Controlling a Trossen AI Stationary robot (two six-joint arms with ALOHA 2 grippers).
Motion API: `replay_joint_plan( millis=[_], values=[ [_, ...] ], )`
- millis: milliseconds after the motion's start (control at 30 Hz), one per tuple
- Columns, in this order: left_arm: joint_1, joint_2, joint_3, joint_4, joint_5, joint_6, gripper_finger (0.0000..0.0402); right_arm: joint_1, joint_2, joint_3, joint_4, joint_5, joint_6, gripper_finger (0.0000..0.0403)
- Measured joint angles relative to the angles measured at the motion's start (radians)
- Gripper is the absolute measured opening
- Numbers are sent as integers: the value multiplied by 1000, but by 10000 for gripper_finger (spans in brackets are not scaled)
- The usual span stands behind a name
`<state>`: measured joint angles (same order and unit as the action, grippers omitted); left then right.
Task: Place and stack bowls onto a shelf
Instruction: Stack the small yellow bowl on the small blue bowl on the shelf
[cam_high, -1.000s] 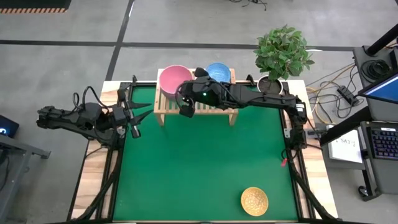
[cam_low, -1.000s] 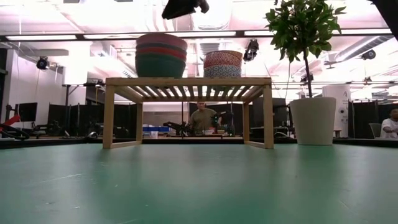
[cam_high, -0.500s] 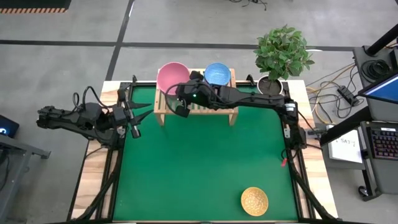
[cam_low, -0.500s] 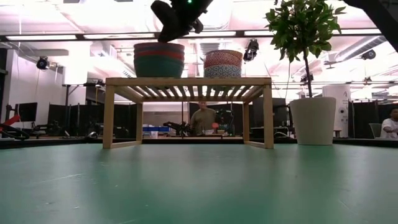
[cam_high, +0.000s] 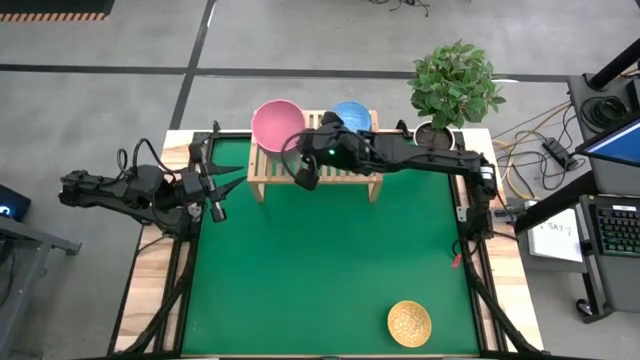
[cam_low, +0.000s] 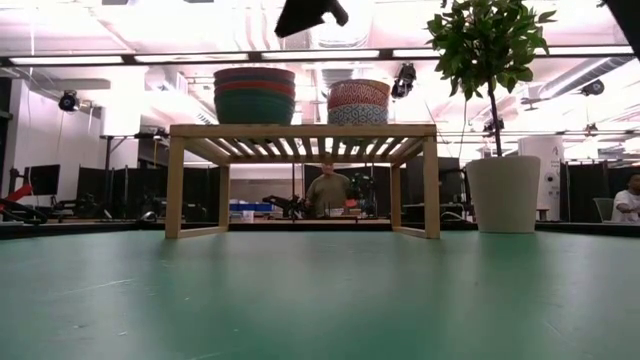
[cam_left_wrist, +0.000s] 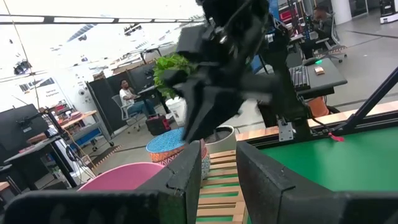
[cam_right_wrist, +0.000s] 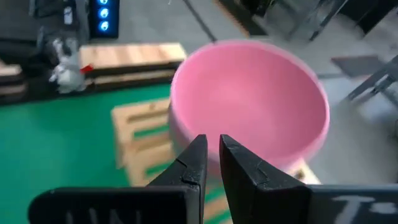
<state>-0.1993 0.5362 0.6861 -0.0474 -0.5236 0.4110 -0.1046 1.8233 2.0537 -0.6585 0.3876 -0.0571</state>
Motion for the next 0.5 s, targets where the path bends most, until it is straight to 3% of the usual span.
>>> replay_joint_plan(
  millis=[133, 300, 500],
  values=[
    [0, 0, 0, -1, 0, 0, 84, 39, -49, 0, -186, -82, 116, 33],
    [0, 0, 0, 0, 0, 0, 84, 91, -66, -4, -469, -267, 383, 34],
    [0, 0, 0, 2, 0, 0, 84, 220, -54, -42, -763, -317, 550, 34]
  ],
)
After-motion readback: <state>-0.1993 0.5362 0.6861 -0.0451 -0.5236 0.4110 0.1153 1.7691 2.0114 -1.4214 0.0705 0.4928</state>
